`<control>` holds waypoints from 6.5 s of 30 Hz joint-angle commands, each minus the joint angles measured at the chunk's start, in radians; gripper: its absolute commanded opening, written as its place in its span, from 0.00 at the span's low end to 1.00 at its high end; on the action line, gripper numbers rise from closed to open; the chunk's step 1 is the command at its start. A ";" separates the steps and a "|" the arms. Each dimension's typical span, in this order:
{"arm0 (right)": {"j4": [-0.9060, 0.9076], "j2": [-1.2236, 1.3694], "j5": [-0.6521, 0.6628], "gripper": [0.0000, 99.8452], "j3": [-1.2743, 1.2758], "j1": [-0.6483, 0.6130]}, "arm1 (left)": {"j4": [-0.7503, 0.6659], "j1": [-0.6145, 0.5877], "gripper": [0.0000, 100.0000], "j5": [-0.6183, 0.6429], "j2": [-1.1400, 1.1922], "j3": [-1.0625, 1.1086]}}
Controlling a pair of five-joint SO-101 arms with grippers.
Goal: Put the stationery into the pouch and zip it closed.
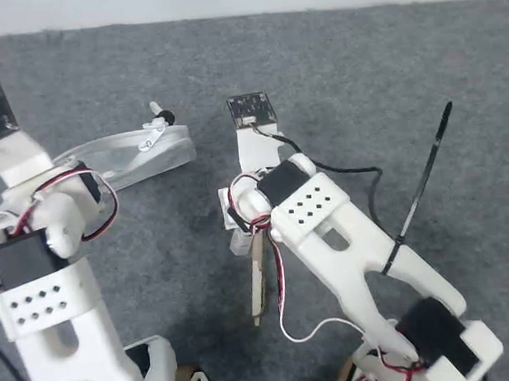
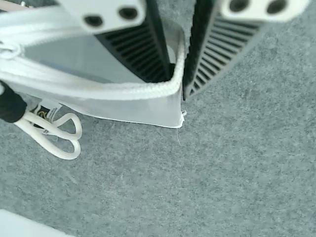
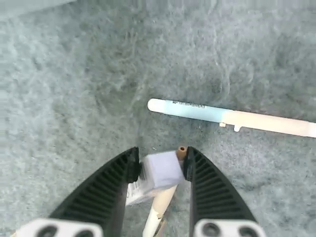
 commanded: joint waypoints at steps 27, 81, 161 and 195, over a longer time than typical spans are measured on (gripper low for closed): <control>-0.142 0.101 0.109 0.21 0.098 -0.019 | -0.038 -0.009 0.01 -0.008 -0.003 -0.016; 0.002 0.295 0.043 0.01 -0.087 0.070 | -0.040 -0.011 0.01 -0.008 -0.003 -0.001; 0.495 0.360 0.041 0.01 -0.448 0.008 | -0.041 -0.012 0.01 -0.009 -0.003 0.015; 0.601 -0.090 0.040 0.01 -0.446 0.008 | -0.023 0.117 0.01 -0.009 -0.005 0.008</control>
